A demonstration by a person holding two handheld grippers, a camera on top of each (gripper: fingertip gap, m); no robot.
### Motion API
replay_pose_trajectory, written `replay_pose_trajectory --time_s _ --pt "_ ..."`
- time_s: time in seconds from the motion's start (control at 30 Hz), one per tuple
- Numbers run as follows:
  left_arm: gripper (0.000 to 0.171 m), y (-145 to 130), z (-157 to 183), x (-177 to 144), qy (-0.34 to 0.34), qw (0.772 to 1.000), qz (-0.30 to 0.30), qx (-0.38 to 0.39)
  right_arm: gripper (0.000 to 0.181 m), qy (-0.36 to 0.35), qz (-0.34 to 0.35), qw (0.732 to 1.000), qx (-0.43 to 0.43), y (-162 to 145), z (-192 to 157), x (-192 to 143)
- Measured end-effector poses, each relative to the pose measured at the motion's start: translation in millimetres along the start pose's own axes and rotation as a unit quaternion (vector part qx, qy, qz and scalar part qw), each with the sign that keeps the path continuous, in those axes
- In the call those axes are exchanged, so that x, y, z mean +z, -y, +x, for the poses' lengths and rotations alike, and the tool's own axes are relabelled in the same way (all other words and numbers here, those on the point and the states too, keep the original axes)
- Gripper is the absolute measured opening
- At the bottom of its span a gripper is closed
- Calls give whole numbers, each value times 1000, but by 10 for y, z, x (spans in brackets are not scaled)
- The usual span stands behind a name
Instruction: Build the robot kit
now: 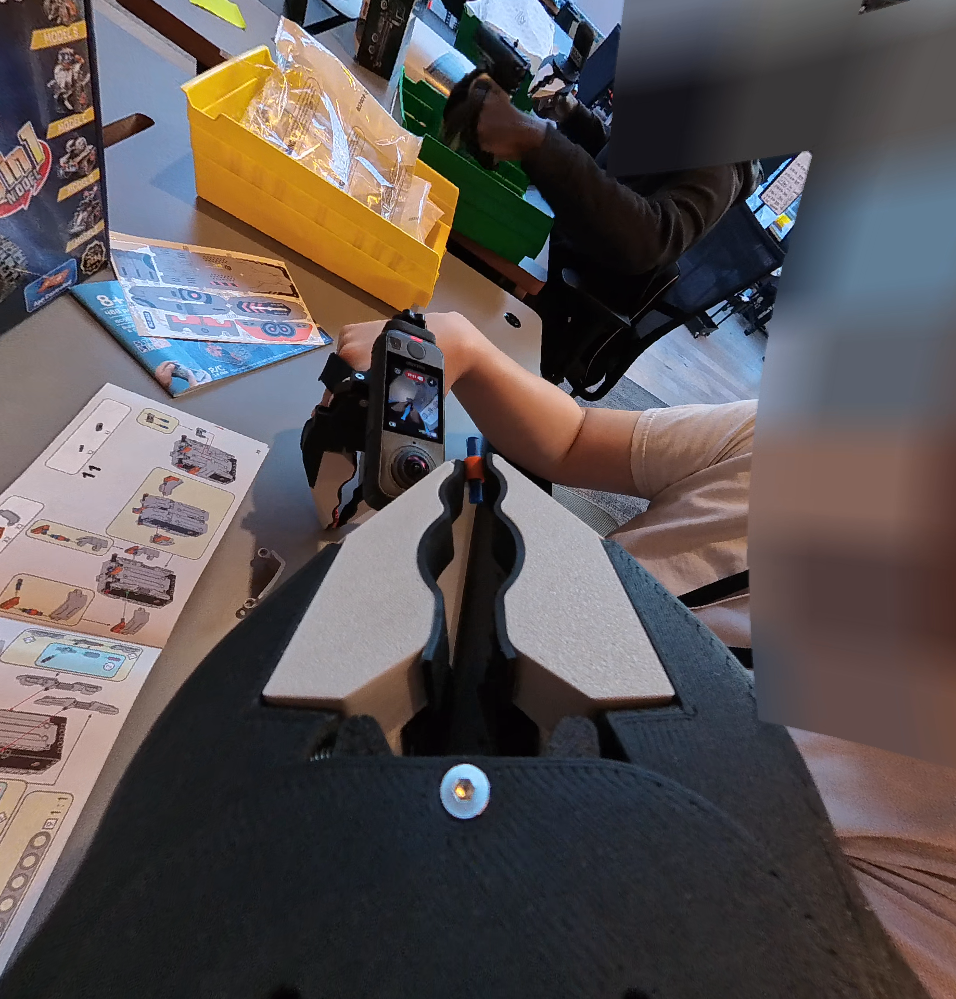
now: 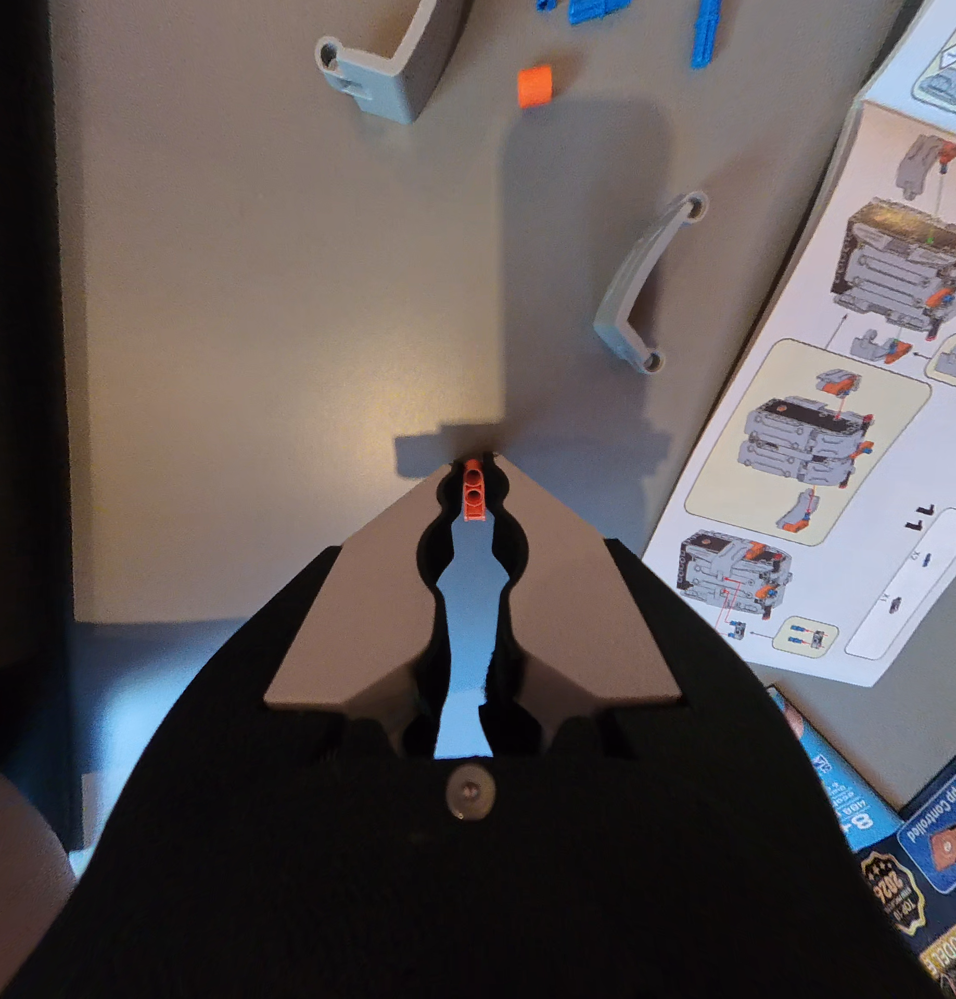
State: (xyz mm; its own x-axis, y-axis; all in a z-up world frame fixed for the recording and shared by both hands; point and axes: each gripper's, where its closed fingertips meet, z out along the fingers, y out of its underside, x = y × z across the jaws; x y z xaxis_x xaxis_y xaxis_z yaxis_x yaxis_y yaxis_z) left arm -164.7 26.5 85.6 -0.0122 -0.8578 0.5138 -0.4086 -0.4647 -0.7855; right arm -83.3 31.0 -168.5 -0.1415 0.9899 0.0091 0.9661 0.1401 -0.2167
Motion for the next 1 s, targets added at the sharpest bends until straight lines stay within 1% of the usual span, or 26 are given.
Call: replay_pose_trajectory --time_s 0.07,0.2,0.27,0.3,0.33,0.37,0.4,0.43,0.5,0.53,0.57,0.67,0.7,0.8,0.93,1.0 --pt "5 -4 -8 8 -1 1000 -1 -2 8 2 9 1000 4 12 6 -3" --pt "5 4 -41 14 -3 1000 1 -7 22 2 45 999 10 61 19 -91" --pt "5 3 -61 20 -5 1000 1 -11 23 -21 81 996 9 112 70 -256" --pt "5 3 -69 29 -7 1000 1 -12 23 -42 106 993 7 152 116 -382" --pt "5 -8 -74 44 -10 1000 -3 -14 23 -82 138 987 2 205 207 -551" --pt "5 -27 -77 66 -13 1000 -10 -15 23 -134 176 975 -6 274 318 -766" --pt "5 -53 -81 91 -16 1000 -19 -17 23 -183 223 958 -17 370 389 -1019" --pt "5 -77 -86 119 -20 999 -28 -19 23 -225 279 933 -33 496 408 -1304" --pt "5 -102 -87 178 -28 999 -39 -20 21 -277 395 873 -76 777 271 -1843" --pt "5 -118 -76 208 -34 998 -46 -20 21 -291 430 849 -102 884 162 -2017" --pt "5 -123 -54 234 -42 998 -49 -18 21 -303 442 835 -122 955 82 -2108" --pt "5 -103 -17 288 -50 997 -49 -14 21 -355 420 823 -143 1052 56 -2191" --pt "5 -92 10 299 -55 997 -47 -11 21 -360 419 820 -150 1088 32 -2197" --pt "5 -125 82 329 -68 996 -58 -3 18 -359 420 817 -165 1144 -38 -2211" --pt "5 -116 154 364 -84 995 -60 5 3 -339 435 817 -170 1143 -112 -2234" --pt "5 -103 177 377 -89 994 -58 6 3 -324 449 816 -167 1134 -137 -2254"
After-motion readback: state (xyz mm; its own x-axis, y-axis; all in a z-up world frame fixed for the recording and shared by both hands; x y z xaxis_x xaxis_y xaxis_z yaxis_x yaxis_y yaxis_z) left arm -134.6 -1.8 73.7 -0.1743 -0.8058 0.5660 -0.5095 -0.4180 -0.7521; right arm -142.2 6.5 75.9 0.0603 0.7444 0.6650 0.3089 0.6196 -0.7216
